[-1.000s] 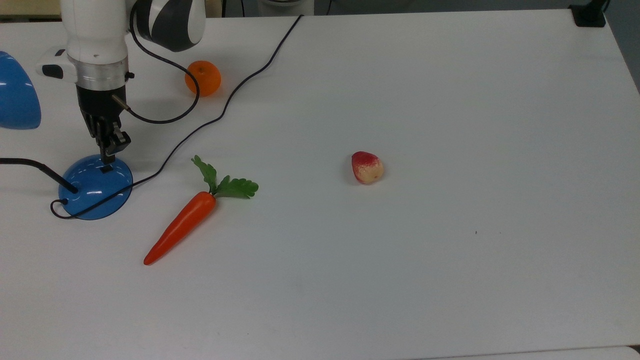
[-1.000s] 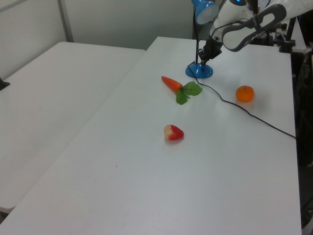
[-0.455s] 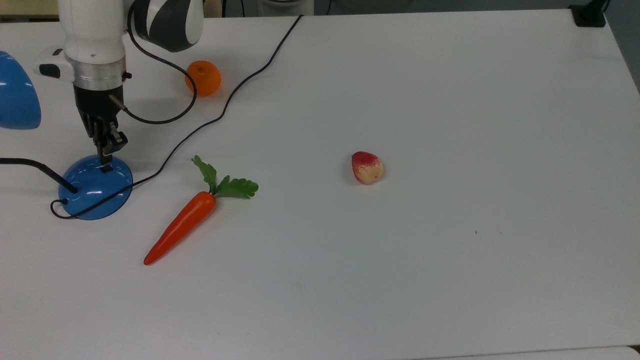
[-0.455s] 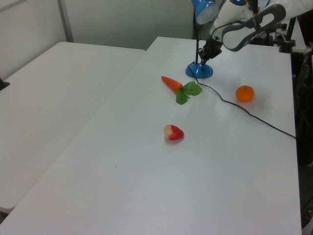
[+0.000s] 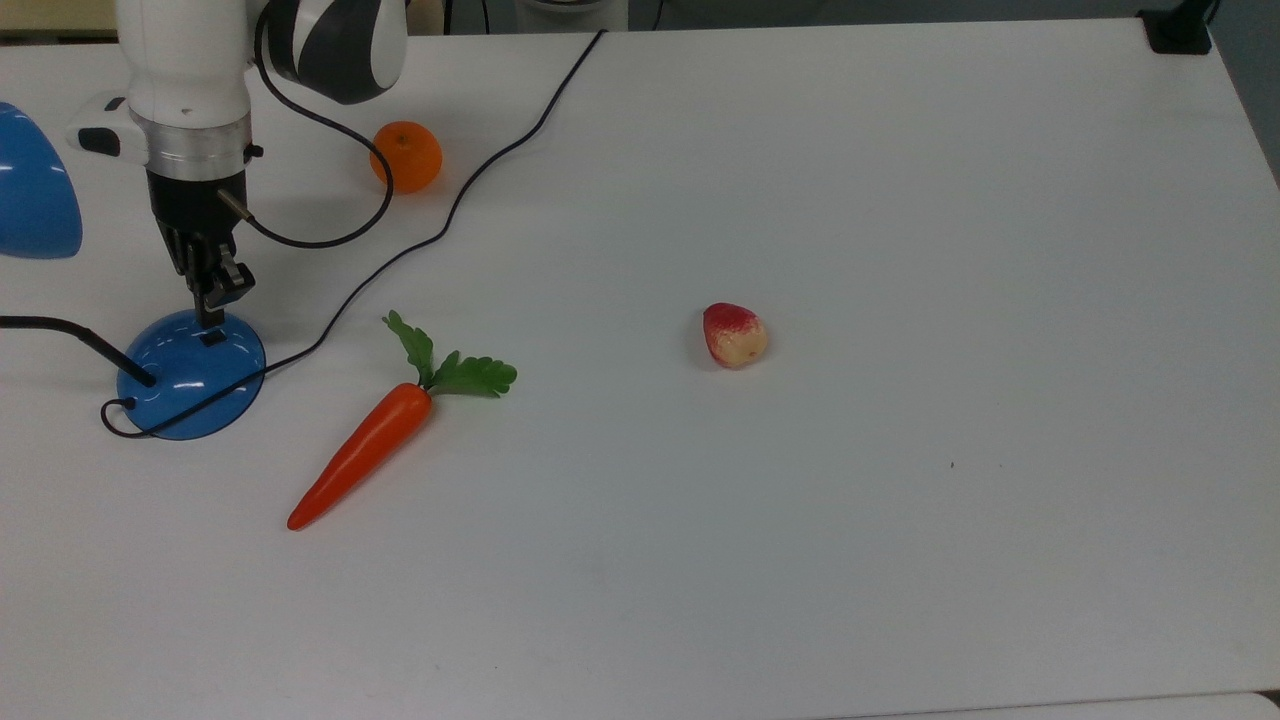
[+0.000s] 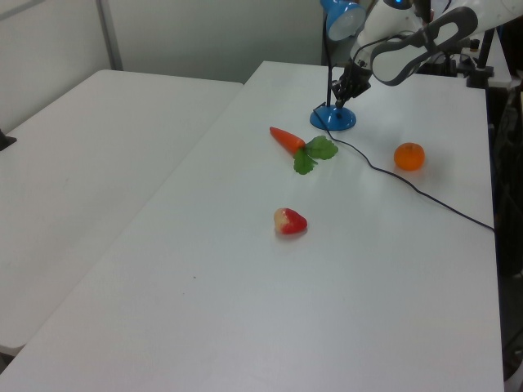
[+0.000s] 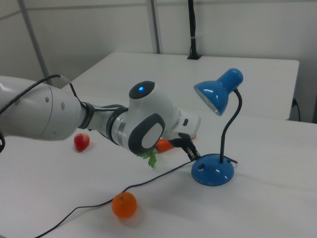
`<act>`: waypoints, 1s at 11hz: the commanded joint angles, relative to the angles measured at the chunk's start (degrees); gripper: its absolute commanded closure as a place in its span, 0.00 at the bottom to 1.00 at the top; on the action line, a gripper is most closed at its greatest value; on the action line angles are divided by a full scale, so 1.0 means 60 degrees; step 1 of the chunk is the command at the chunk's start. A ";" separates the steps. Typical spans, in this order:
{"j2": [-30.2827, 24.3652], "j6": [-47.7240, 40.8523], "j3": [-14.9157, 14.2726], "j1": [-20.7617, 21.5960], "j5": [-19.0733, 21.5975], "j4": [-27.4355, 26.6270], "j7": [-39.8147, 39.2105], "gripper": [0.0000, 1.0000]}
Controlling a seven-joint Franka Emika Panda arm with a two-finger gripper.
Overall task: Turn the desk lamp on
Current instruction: 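Press down on the switch on the blue lamp base with the gripper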
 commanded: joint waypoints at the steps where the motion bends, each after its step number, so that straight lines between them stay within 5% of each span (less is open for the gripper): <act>1: 0.0068 0.0171 -0.0116 0.0081 -0.0083 0.0069 0.0217 0.98; 11: 0.0288 0.0520 -0.0247 0.0051 -0.0083 0.0069 0.0261 1.00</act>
